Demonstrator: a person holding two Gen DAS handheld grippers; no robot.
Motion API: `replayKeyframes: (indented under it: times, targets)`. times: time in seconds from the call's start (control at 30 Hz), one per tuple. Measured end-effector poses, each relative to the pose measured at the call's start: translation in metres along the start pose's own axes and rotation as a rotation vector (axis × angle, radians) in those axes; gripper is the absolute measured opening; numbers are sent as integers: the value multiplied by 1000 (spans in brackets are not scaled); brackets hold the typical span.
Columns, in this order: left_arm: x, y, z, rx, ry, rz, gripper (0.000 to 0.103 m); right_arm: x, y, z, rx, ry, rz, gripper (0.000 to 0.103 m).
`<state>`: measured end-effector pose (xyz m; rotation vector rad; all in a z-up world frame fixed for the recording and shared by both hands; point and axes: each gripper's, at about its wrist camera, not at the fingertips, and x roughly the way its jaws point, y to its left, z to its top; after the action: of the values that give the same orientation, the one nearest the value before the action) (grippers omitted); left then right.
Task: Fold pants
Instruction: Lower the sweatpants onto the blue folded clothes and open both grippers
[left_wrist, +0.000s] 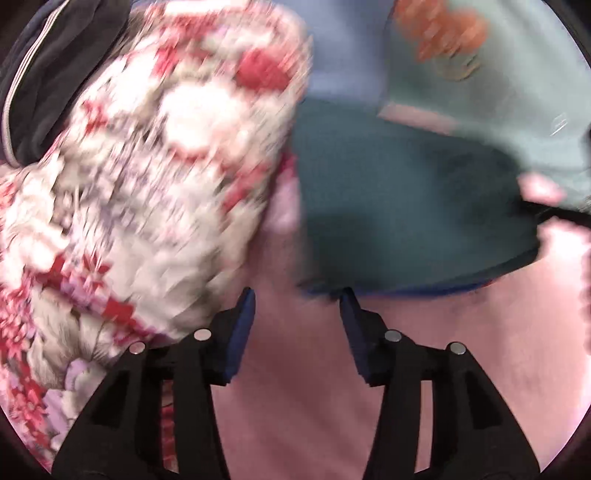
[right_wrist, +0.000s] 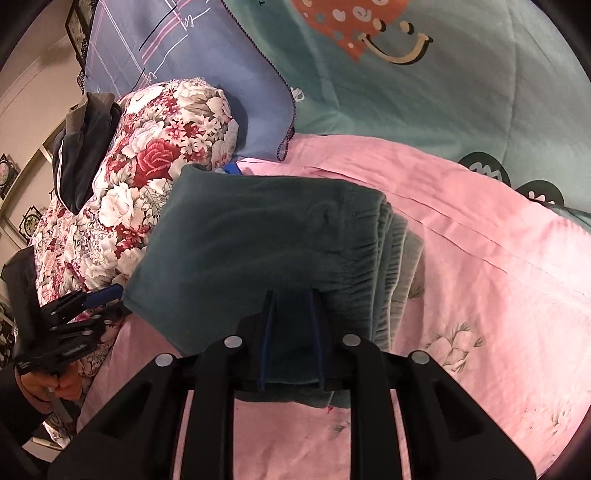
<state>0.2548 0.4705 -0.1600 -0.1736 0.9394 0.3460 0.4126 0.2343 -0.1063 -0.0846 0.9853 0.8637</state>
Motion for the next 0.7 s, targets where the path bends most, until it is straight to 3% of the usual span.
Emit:
replayKeyframes:
  times: [0.03, 0.1, 0.17, 0.23, 0.27, 0.3, 0.37, 0.4, 0.47, 0.57, 0.67, 0.7]
  targets:
    - [-4, 2, -2, 0, 3, -19, 44, -4, 3, 2, 13, 8, -6, 20]
    - [-27, 1, 0, -2, -65, -92, 48, -19, 12, 7, 20, -33, 12, 24]
    - [-47, -7, 9, 9, -152, -119, 73, -28, 19, 11, 6, -84, 28, 31]
    - [-52, -14, 21, -14, -202, -88, 88, -21, 20, 14, 9, -77, -24, 46]
    - [-41, -20, 26, -21, -170, -68, 89, -10, 16, 13, 25, -40, -70, 48]
    - [-19, -26, 30, -7, -85, -58, 89, 1, 10, 10, 42, 1, -92, 48]
    - [16, -31, 30, -7, 57, -50, 88, 3, 9, 7, 64, -2, -117, 48]
    - [17, -30, 30, -24, 75, -57, 86, -6, 14, 9, 87, -9, -110, 48]
    - [-10, -29, 32, -51, 35, -105, 86, -30, 28, 9, 114, -58, -82, 50]
    - [-62, -31, 30, -42, -60, -106, 97, -73, 55, -3, 94, -172, -135, 71]
    - [-104, -33, 21, -12, -105, -85, 99, -97, 76, -23, 81, -184, -181, 95]
    - [-116, -33, 16, -3, -110, -79, 99, -101, 83, -28, 78, -177, -197, 97]
